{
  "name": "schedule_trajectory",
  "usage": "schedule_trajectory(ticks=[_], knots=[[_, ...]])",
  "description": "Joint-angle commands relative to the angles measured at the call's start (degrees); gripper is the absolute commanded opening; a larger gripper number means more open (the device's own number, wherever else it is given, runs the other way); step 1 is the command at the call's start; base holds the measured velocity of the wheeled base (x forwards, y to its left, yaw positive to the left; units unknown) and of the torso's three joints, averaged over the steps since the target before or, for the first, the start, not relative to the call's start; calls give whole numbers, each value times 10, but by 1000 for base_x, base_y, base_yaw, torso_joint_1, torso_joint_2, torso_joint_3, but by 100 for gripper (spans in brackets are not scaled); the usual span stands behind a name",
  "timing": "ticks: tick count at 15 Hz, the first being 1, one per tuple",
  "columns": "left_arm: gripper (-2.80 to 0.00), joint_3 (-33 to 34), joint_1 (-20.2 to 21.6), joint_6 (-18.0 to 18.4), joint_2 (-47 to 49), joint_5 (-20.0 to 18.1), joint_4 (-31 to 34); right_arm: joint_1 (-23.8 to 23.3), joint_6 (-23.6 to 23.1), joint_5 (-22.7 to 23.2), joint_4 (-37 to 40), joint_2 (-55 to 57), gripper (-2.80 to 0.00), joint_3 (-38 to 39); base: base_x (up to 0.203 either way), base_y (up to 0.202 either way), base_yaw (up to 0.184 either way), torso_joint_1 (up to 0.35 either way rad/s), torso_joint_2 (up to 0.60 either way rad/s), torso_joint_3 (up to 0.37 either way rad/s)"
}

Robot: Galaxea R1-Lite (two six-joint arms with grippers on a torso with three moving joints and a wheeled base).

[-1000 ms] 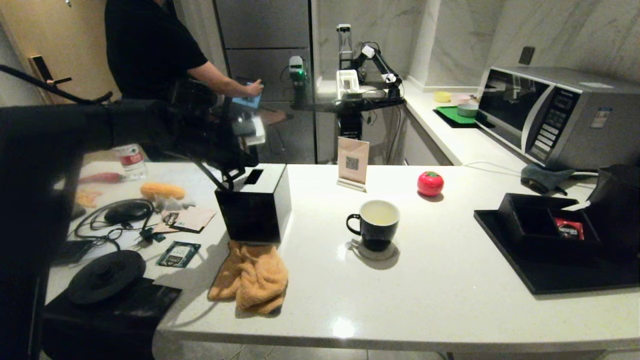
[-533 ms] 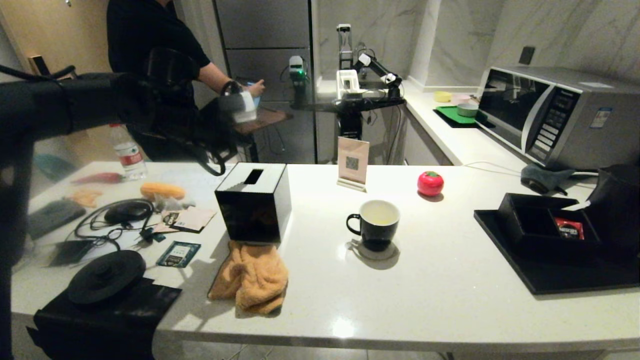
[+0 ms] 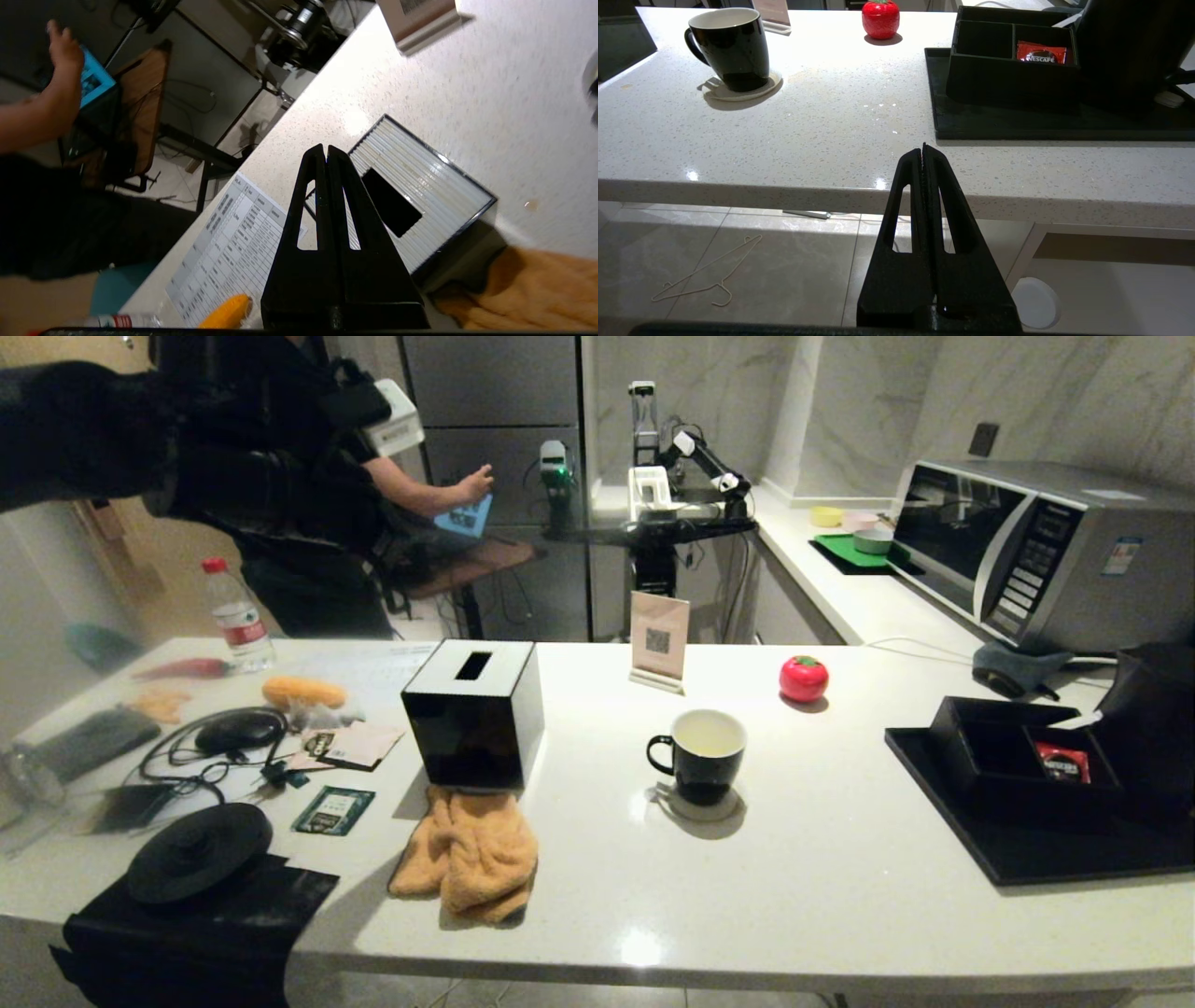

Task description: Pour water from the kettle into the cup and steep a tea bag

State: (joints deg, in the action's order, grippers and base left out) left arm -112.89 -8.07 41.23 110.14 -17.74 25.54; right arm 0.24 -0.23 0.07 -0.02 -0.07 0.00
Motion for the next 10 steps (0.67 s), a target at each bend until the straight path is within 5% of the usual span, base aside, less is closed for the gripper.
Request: schedule_trajectory(ticks=[1, 5, 10], knots=[[-280, 12, -2, -42, -60, 15, 1, 0, 0, -1, -1, 1, -280, 0, 0, 0, 0, 0, 0, 0], [-280, 112, -2, -140, -181, 45, 1, 0, 0, 0, -1, 1, -280, 0, 0, 0, 0, 0, 0, 0], [-280, 396, 1, -278, -451, 105, 0, 0, 0, 0, -1, 1, -280, 0, 0, 0, 0, 0, 0, 0]])
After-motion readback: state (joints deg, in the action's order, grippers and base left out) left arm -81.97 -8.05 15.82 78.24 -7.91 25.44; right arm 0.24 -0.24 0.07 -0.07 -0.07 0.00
